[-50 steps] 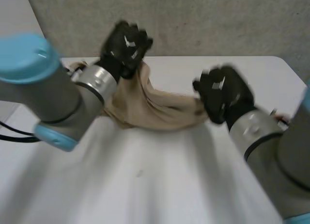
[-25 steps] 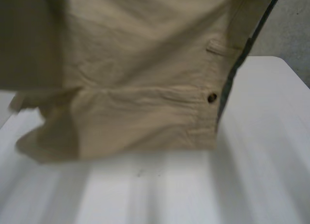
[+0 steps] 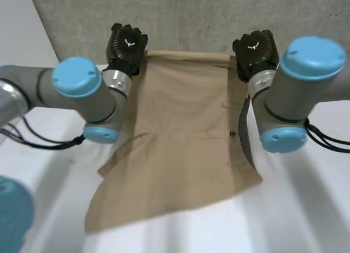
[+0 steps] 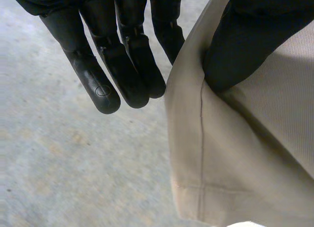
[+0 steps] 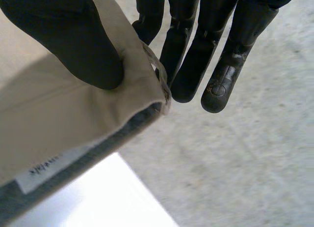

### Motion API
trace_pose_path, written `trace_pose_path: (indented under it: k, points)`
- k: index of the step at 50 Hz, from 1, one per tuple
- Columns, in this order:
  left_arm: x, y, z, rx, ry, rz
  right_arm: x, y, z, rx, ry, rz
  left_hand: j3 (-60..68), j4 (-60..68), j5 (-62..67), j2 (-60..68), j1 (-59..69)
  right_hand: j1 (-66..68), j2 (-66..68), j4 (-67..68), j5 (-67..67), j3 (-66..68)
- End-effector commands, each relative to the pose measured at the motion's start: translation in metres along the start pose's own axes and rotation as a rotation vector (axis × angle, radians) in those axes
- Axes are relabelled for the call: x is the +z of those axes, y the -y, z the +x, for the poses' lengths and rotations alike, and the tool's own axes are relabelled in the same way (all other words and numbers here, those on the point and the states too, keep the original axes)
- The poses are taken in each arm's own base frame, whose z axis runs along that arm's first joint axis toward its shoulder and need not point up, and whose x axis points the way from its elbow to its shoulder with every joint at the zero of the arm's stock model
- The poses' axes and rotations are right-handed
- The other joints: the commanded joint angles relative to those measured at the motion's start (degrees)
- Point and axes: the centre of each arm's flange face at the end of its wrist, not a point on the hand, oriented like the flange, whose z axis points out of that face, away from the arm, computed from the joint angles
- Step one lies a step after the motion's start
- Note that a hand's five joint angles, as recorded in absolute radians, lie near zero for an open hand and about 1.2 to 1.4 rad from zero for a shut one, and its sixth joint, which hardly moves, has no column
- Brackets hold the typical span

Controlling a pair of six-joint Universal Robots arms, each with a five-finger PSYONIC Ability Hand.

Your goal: Fold the shorts.

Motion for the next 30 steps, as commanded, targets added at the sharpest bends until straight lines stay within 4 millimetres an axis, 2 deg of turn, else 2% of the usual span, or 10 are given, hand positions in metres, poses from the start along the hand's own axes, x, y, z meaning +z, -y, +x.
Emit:
trace_pose_path:
  k: [1, 2, 3, 4, 8, 13, 18, 25, 29, 30]
  points:
    - [0.028, -0.007, 0.014, -0.011, 0.072, 0.138, 0.035, -0.011, -0.005, -0.099, -0.149, 0.153, 11.5, 11.5, 15.5, 11.3, 13.9, -46.6, -57.4, -58.3, -57.0, -57.9]
    - [0.028, -0.007, 0.016, -0.013, 0.071, 0.147, 0.035, -0.013, -0.007, -0.105, -0.136, 0.156, -8.0, -7.9, -3.9, -8.2, -5.6, -46.6, -57.4, -58.3, -57.0, -57.9]
    - [0.025, -0.007, 0.020, -0.012, 0.067, 0.160, 0.034, -0.014, -0.008, -0.107, -0.124, 0.157, -53.8, -53.8, -49.8, -54.0, -51.4, -46.6, -57.4, -58.3, -57.0, -57.9]
    - [0.023, -0.009, 0.023, -0.011, 0.062, 0.160, 0.033, -0.014, -0.009, -0.109, -0.113, 0.158, -58.5, -58.5, -54.5, -58.7, -56.1, -46.6, -57.4, -58.3, -57.0, -57.9]
    - [0.015, -0.009, 0.029, -0.019, 0.069, 0.183, 0.026, -0.015, -0.010, -0.110, -0.061, 0.132, -58.5, -58.5, -54.5, -58.7, -56.1, -46.6, -57.4, -58.3, -57.0, -57.9]
    - [0.008, 0.006, 0.014, -0.018, 0.101, 0.204, 0.013, -0.010, 0.005, -0.055, -0.037, 0.083, -58.5, -58.5, -54.5, -58.7, -56.1, -46.6, -57.4, -58.3, -57.0, -57.9]
    - [-0.010, 0.005, 0.008, -0.017, 0.087, 0.133, -0.016, -0.008, 0.010, -0.005, 0.081, 0.024, -58.3, -58.3, -54.3, -58.5, -55.9, -46.6, -57.4, -58.3, -57.0, -57.9]
    - [-0.051, 0.019, -0.017, -0.020, 0.073, 0.004, -0.054, -0.015, 0.003, 0.011, 0.348, -0.061, -58.0, -57.9, -53.9, -58.2, -55.6, -46.6, -57.4, -58.3, -57.0, -57.9]
    - [-0.082, 0.026, -0.026, -0.042, 0.019, -0.081, -0.070, -0.027, -0.001, 0.030, 0.466, -0.135, -58.3, -58.3, -54.3, -58.5, -55.9, -46.6, -57.4, -58.3, -57.0, -57.9]
    - [-0.096, 0.026, -0.028, -0.073, -0.007, -0.123, -0.072, -0.028, -0.002, 0.034, 0.482, -0.147, -58.5, -58.4, -54.4, -58.7, -56.1, -46.6, -57.4, -58.3, -57.0, -57.9]
